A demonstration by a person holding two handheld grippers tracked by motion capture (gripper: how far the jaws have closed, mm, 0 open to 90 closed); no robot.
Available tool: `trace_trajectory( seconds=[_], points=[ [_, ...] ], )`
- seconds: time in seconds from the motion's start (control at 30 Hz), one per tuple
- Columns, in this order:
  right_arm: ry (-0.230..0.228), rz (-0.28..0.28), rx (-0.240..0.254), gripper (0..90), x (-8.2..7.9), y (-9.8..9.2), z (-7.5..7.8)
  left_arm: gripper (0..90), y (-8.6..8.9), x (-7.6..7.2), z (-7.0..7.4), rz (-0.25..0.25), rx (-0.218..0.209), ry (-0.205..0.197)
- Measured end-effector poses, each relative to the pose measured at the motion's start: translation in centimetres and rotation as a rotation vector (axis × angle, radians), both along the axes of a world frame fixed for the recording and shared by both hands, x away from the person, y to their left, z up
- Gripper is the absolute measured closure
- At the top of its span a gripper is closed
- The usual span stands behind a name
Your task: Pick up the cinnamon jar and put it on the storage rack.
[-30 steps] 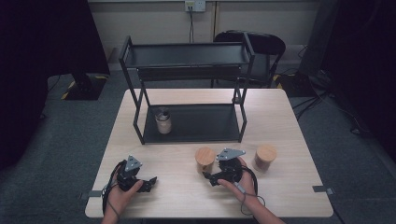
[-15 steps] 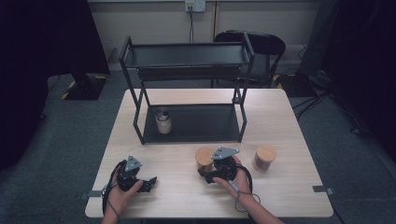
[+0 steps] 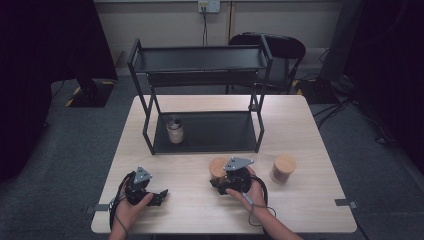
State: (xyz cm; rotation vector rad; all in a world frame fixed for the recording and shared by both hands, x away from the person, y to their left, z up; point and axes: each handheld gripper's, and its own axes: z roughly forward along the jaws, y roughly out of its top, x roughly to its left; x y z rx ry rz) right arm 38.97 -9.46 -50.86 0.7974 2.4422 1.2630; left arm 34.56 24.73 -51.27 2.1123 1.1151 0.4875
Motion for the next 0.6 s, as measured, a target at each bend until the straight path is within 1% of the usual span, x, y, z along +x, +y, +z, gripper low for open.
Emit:
trace_trajectory(
  seconds=[0.3,0.47,0.6],
  points=[
    [-0.012,-0.002,-0.007,25.1,0.13,0.07,0.06,0.1,0.00,0.00,0.00,0.000,0.000,0.000],
    [-0.007,-0.004,-0.007,25.2,0.28,-0.02,0.12,0.1,0.00,0.00,0.00,0.000,0.000,0.000],
    [0.003,-0.006,0.006,25.2,0.52,-0.28,0.18,0.1,0.00,0.00,0.00,0.000,0.000,0.000]
  ],
)
